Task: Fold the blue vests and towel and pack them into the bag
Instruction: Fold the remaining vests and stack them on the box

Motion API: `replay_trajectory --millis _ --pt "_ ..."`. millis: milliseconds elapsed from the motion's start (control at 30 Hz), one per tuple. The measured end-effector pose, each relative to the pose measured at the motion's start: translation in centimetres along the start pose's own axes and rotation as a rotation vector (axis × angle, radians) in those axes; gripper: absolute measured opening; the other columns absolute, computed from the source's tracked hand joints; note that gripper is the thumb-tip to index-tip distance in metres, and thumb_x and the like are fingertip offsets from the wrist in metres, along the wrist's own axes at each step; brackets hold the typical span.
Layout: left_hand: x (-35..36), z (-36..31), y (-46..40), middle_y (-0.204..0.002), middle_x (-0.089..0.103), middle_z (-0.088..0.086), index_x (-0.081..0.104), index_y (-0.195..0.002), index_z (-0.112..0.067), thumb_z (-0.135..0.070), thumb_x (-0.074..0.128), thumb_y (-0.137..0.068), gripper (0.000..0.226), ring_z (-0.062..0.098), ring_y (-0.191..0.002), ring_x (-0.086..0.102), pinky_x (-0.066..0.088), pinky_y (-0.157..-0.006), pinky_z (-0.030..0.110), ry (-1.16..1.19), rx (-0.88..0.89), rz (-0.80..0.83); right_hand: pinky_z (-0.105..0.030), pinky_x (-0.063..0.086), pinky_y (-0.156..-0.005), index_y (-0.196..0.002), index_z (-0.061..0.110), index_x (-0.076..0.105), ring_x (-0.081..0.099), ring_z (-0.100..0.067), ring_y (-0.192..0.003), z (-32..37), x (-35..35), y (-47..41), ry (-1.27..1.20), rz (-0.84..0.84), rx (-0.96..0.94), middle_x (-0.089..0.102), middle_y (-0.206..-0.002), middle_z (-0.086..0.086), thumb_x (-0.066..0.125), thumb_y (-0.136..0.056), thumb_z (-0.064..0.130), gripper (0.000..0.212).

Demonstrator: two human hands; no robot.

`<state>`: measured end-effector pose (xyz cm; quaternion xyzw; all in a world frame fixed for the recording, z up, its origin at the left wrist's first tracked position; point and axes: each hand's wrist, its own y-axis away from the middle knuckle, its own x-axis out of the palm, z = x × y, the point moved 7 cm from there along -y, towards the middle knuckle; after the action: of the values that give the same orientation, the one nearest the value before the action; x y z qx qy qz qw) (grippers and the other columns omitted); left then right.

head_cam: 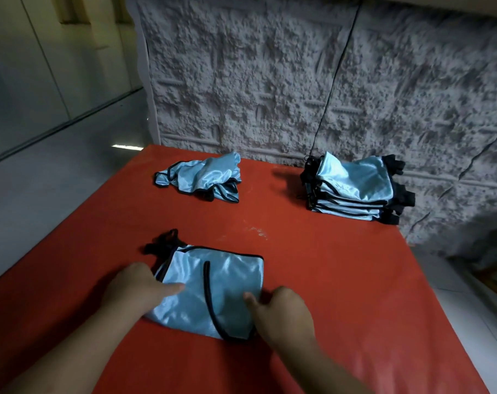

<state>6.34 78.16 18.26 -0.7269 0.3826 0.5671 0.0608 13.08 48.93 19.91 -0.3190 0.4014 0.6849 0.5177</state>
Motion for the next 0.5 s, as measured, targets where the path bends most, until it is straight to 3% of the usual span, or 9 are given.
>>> replay_trajectory --millis 67,167,267,367,500 --pt "0.0 -0.2 -0.4 -0.089 0.07 0.006 0.065 -0.08 -0.01 -0.06 0.091 -0.049 0.065 0.025 -0.083 0.069 0.057 -0.075 0.034 0.11 -0.008 0.08 -0.031 0.05 -0.07 -0.072 0.013 0.059 0.072 -0.027 -0.092 -0.3 1.2 -0.4 -0.074 0.077 0.098 0.075 -0.091 -0.006 0.064 -0.075 0.074 0.061" --pt "0.8 -0.6 -0.8 -0.089 0.075 0.006 0.074 -0.088 -0.009 -0.042 0.097 -0.047 0.058 0.024 -0.084 0.071 0.059 -0.082 0.038 0.323 -0.004 0.204 -0.03 0.052 -0.063 -0.085 0.011 0.067 0.073 -0.023 -0.081 -0.4 2.1 -1.0 -0.205 0.114 0.206 0.074 -0.083 -0.002 0.072 -0.056 0.073 0.069" --pt "1.0 -1.3 -0.7 -0.085 0.078 0.002 0.078 -0.089 -0.012 -0.03 0.094 -0.056 0.041 0.022 -0.084 0.074 0.06 -0.087 0.043 0.386 0.075 0.258 -0.029 0.053 -0.06 -0.085 0.013 0.063 0.073 -0.022 -0.078 0.3 2.6 -1.2 -0.217 0.169 0.223 0.073 -0.084 -0.002 0.076 -0.057 0.053 0.051" --pt "1.0 -2.2 -0.2 -0.082 0.078 0.001 0.079 -0.087 -0.012 -0.025 0.092 -0.062 0.031 0.022 -0.083 0.075 0.06 -0.088 0.045 0.428 0.135 0.293 -0.028 0.054 -0.06 -0.087 0.012 0.067 0.073 -0.023 -0.08 0.7 3.0 -1.4 -0.149 0.174 0.224 0.074 -0.085 -0.003 0.068 -0.058 0.038 0.039" --pt "0.7 -2.5 0.1 -0.087 0.079 0.005 0.076 -0.097 -0.011 -0.02 0.091 -0.066 0.035 0.024 -0.084 0.076 0.059 -0.089 0.047 0.516 0.118 0.38 -0.027 0.052 -0.055 -0.08 0.008 0.071 0.071 -0.022 -0.069 1.2 2.9 -2.2 -0.308 0.124 0.167 0.071 -0.071 -0.001 0.065 -0.064 0.028 0.026"
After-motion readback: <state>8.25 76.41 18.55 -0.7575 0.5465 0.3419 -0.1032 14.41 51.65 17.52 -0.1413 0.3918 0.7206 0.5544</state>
